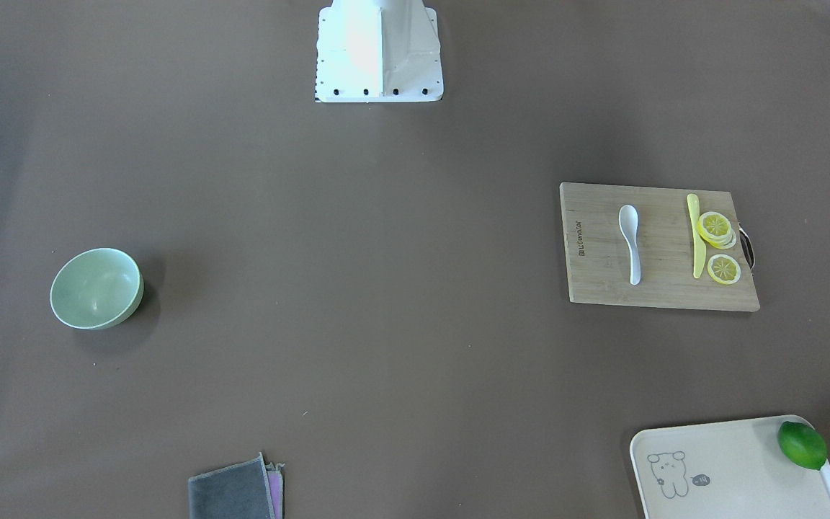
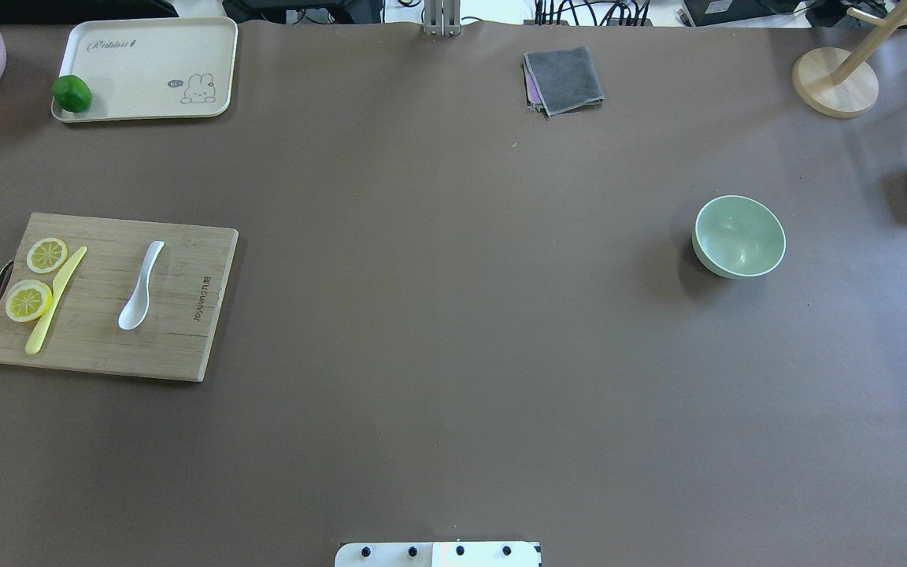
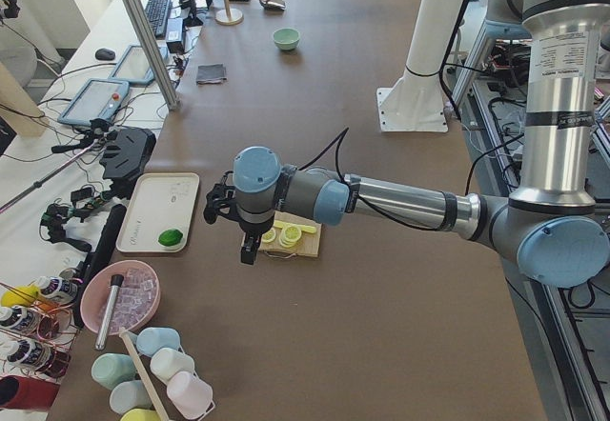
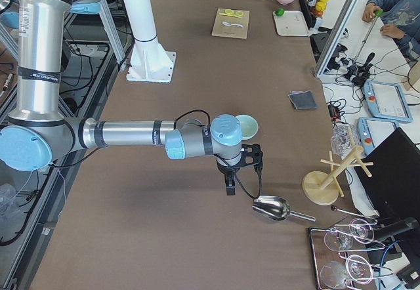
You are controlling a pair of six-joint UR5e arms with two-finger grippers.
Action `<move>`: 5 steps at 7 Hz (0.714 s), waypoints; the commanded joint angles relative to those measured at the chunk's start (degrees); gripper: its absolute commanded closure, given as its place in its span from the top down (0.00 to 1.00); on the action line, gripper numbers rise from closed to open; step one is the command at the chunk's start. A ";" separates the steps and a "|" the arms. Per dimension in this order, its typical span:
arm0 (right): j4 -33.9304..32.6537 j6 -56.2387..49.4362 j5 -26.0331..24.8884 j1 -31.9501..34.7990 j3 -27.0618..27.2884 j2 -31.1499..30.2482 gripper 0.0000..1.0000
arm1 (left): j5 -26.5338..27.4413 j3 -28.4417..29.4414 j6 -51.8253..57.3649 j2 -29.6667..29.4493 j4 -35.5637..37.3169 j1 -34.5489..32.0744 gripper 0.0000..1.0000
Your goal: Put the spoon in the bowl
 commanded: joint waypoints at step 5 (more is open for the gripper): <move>-0.29 0.34 0.83 -0.06 -0.43 0.20 1.00 | -0.58 -0.44 -0.28 0.47 -1.32 0.08 0.98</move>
